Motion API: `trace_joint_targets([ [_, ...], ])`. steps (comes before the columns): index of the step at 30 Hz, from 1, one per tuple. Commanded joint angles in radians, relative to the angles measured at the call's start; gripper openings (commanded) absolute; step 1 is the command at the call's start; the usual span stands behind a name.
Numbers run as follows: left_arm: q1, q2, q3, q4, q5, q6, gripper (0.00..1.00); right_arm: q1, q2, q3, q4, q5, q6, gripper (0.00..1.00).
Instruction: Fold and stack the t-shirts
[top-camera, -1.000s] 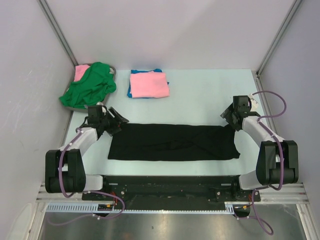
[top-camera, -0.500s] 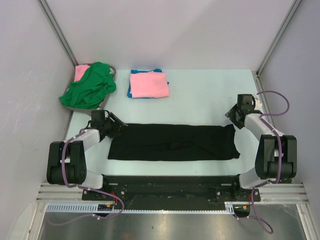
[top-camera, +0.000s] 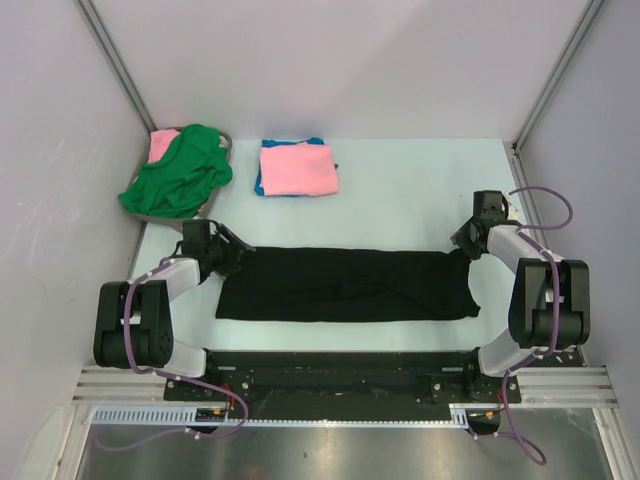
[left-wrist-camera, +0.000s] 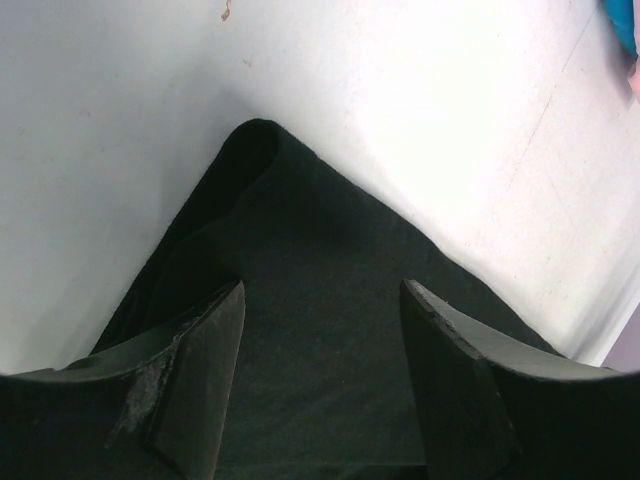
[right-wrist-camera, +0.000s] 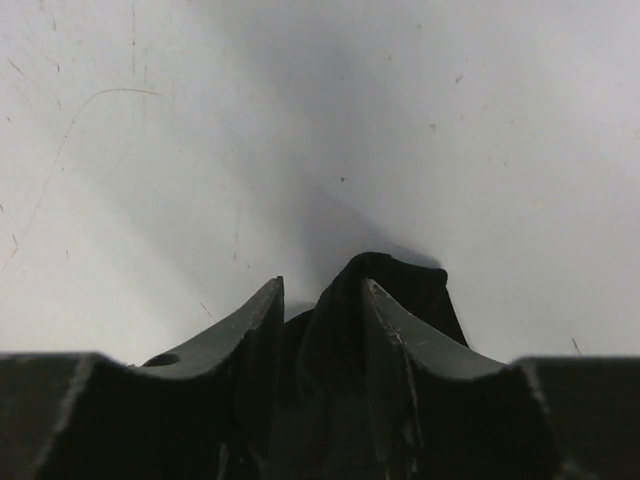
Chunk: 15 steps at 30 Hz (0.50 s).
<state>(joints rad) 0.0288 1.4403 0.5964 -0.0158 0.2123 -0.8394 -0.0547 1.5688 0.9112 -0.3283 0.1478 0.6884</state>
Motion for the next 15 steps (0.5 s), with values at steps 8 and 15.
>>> trace_joint_targets([
  [8,0.013,-0.014,-0.030,0.013,-0.044,-0.009,0.69,-0.022,-0.003,0.032,-0.003,0.068,0.011,0.00],
  [15,0.031,-0.032,-0.040,0.008,-0.053,-0.009,0.69,-0.117,0.013,0.032,0.050,0.104,0.051,0.00],
])
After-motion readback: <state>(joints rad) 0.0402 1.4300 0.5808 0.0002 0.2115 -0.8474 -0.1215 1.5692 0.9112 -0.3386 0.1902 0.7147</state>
